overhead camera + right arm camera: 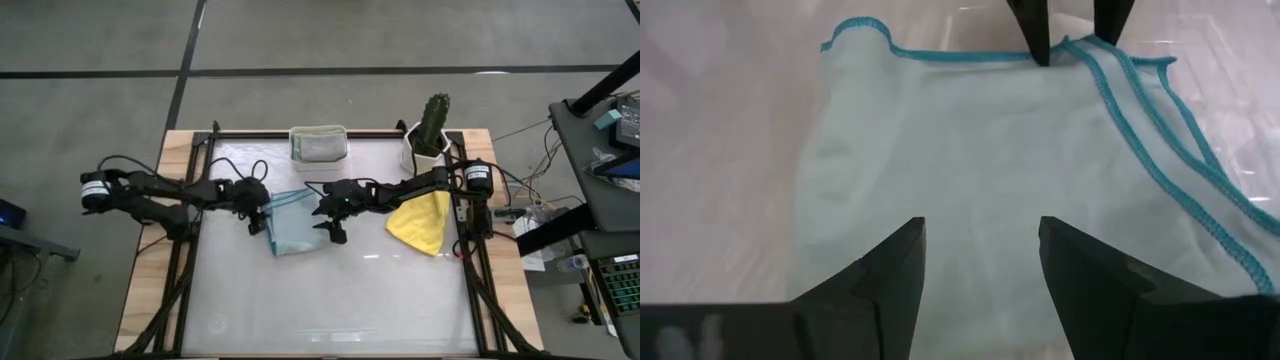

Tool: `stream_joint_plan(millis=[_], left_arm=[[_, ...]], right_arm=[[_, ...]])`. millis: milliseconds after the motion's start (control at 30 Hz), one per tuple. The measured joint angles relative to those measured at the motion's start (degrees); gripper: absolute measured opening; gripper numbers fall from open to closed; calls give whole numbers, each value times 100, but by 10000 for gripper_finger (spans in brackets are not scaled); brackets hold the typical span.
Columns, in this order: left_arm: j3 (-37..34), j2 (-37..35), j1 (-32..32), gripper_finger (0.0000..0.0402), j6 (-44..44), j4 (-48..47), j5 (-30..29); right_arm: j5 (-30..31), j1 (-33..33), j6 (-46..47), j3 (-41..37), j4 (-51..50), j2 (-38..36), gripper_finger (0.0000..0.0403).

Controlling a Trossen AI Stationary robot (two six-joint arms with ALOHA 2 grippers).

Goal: Fold microfiber towels
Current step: Fold the light blue cloth

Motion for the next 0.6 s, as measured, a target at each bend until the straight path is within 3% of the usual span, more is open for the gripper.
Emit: stream_joint_plan(millis=[167,467,600], left_arm=[[46,-183,0,155,-19,-126,3],[278,-626,-4,18,20,-540,189],[279,-726,-9,6,113,-538,330]], right_arm=[[0,0,-4,-27,-6,0,187],[2,0,2,-45,-45,2,187],[2,0,2,-73,-46,2,187]])
